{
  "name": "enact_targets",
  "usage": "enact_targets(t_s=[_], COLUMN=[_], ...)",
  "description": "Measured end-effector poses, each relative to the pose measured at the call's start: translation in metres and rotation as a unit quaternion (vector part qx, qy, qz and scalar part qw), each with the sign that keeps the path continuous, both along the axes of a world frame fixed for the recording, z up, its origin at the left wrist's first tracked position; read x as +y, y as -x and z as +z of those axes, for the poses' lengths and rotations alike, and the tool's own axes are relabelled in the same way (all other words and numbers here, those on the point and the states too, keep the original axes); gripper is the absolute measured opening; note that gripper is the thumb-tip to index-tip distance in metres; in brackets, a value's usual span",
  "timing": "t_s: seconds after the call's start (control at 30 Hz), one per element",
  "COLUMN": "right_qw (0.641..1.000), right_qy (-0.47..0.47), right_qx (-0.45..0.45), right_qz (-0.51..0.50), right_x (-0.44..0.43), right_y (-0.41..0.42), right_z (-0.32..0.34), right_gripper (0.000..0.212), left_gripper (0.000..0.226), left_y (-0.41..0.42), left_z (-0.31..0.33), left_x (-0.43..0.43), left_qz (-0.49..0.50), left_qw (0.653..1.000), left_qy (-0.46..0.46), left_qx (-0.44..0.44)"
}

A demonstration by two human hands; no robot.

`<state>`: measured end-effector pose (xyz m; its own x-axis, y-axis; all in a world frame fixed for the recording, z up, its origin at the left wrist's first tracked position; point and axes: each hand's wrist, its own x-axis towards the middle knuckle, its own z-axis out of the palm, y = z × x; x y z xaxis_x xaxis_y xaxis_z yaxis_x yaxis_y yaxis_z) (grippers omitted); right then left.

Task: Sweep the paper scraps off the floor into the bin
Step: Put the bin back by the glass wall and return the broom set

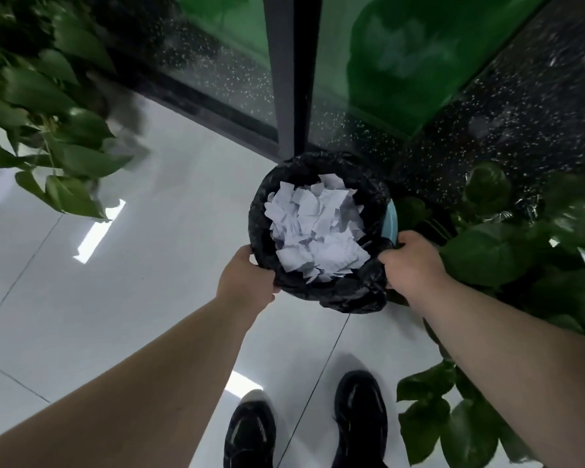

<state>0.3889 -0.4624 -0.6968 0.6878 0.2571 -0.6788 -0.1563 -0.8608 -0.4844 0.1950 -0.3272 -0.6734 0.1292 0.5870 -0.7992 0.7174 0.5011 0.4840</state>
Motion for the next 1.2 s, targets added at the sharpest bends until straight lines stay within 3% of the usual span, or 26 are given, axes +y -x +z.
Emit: enact_targets(t_s=[0.43, 0.63, 0.7, 0.83, 0.97, 1.2], right_qw=[0.994, 0.998, 0.997, 0.989, 0.993, 0.996], right_qy=[-0.046, -0.009, 0.027, 0.018, 0.032, -0.020], right_qx=[0.057, 0.050, 0.061, 0.132, 0.109, 0.071], right_qz=[-0.081, -0.022, 0.029, -0.058, -0.022, 0.044], right_x=[-0.013, -0.023, -0.040, -0.060, -0.082, -0.127], right_y=[-0.002, 0.023, 0.039, 0.051, 0.049, 0.074], right_z=[-0.035, 0.020, 0.051, 0.138, 0.243, 0.435], right_gripper=[0.020, 0.048, 0.057, 0.046, 0.055, 0.039], left_gripper=[0.047, 0.066, 0.063, 0.053, 0.045, 0.028], left_y=[-0.009, 0.014, 0.024, 0.034, 0.033, 0.010], left_z=[-0.024, 0.003, 0.029, 0.109, 0.215, 0.403], left_x=[0.008, -0.008, -0.021, -0.037, -0.047, -0.087], left_qz=[-0.027, -0.096, -0.112, -0.134, -0.172, -0.241], left_qw=[0.999, 0.994, 0.991, 0.988, 0.984, 0.966], left_qy=[0.010, 0.009, 0.041, 0.055, 0.041, 0.017], left_qx=[-0.013, 0.059, 0.066, 0.044, 0.010, -0.090])
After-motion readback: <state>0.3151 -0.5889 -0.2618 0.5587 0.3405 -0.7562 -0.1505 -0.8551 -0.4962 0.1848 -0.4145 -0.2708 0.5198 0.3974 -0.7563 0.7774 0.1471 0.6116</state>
